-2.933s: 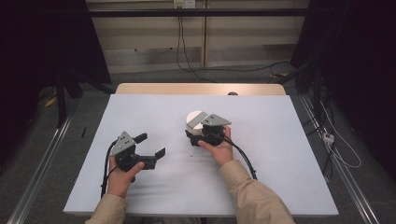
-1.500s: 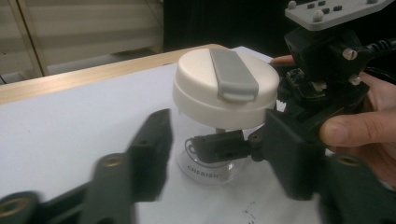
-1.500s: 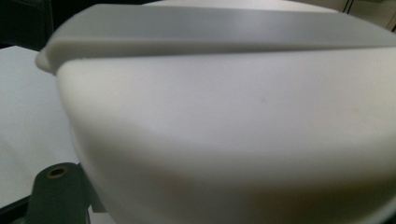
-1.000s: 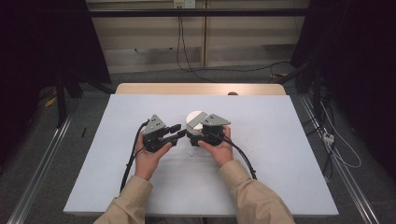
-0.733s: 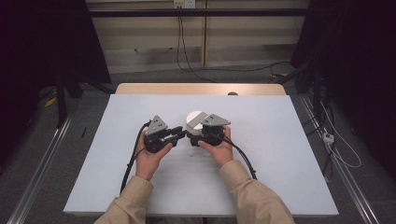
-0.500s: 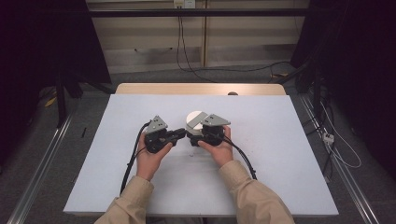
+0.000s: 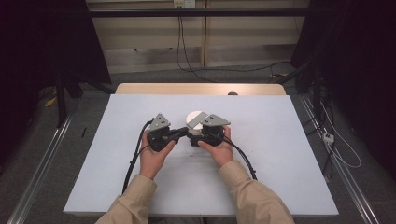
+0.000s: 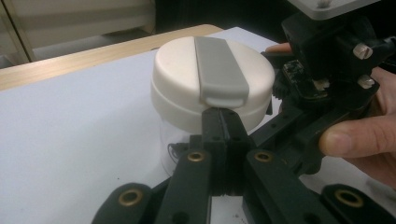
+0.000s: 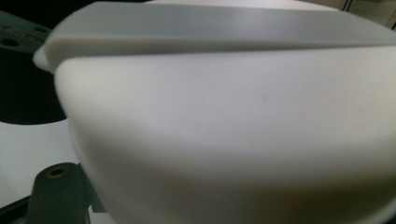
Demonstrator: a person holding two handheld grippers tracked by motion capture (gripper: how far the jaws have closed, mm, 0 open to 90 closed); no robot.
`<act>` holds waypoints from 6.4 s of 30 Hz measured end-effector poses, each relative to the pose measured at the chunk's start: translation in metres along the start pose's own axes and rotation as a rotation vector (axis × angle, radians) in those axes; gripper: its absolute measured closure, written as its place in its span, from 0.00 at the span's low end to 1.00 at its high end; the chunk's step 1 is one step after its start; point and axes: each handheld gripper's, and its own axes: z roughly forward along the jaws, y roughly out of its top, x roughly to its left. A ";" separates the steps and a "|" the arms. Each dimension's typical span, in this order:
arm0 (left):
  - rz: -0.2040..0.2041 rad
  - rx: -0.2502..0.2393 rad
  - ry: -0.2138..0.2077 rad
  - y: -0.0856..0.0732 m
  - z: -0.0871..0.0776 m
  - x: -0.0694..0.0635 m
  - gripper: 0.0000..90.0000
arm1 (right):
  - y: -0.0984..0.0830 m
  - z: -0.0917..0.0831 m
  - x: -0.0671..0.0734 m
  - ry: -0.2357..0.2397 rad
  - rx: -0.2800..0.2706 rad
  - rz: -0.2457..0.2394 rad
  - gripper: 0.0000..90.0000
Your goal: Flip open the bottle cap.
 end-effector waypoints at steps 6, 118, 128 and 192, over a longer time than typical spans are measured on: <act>0.006 -0.012 0.005 0.005 -0.002 -0.002 1.00 | 0.000 0.000 0.000 0.000 -0.001 0.000 0.21; 0.046 -0.001 -0.006 0.085 0.040 -0.006 1.00 | -0.002 0.001 0.000 -0.002 -0.001 -0.017 0.21; 0.053 0.005 0.002 0.086 0.044 -0.005 1.00 | -0.002 0.001 0.000 -0.004 0.001 -0.020 0.21; 0.040 0.014 -0.013 0.088 0.069 0.005 1.00 | -0.005 0.003 0.000 0.001 0.019 -0.049 0.20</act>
